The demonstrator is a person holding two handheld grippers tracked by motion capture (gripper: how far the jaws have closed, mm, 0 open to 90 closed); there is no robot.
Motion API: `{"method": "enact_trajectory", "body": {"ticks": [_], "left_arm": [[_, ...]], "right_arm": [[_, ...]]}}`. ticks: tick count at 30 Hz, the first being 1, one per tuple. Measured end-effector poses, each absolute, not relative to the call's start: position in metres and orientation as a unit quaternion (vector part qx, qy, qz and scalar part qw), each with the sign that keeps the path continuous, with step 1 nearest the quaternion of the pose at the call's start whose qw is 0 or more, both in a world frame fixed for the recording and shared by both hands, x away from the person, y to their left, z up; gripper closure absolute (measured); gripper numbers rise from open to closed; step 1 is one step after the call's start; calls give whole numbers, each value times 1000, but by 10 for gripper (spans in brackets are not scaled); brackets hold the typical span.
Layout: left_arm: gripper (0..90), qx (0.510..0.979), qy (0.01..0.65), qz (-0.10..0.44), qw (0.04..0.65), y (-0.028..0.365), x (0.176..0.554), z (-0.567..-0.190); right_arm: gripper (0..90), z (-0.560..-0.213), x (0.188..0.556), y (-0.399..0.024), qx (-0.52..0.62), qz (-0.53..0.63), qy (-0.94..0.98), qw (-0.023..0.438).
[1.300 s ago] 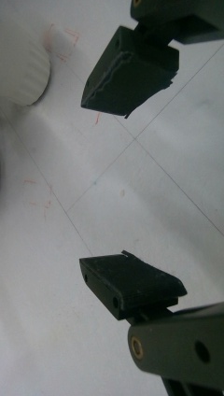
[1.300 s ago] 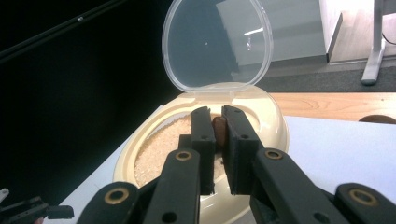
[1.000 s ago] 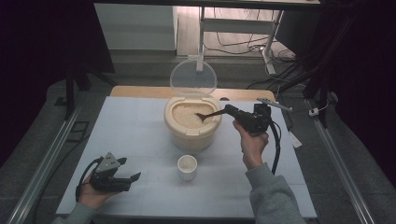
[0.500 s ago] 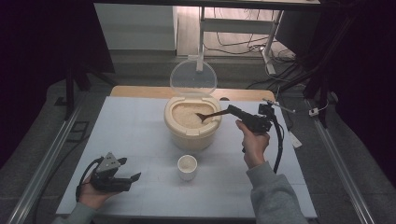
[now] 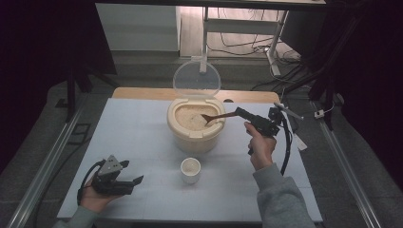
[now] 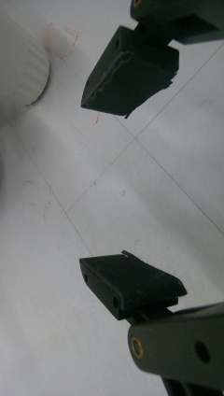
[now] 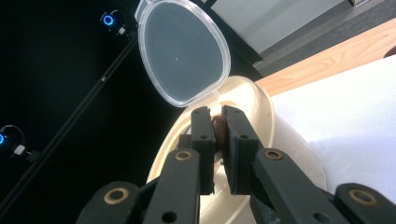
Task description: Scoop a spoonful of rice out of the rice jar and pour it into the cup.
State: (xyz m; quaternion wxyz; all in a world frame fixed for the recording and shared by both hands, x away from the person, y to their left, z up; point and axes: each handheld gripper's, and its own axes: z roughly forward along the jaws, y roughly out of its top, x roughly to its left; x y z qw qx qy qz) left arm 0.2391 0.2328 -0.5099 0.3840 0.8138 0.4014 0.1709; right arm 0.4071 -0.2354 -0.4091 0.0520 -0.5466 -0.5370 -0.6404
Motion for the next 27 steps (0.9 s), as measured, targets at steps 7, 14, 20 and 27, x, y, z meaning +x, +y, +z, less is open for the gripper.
{"method": "enact_trajectory", "body": {"ticks": [7, 14, 20, 27], "left_arm": [[203, 814, 401, 171, 383, 233, 239, -510], [203, 815, 401, 171, 382, 232, 239, -510], [204, 815, 400, 172, 382, 232, 239, -510], [203, 816, 399, 174, 379, 231, 239, -510]], "right_arm": [[829, -408, 407, -241, -547, -649, -524, 62], [829, -406, 406, -245, -548, -654, -518, 64], [829, -403, 404, -249, -545, -656, -518, 65], [829, -401, 403, -251, -544, -658, -516, 67]]}}
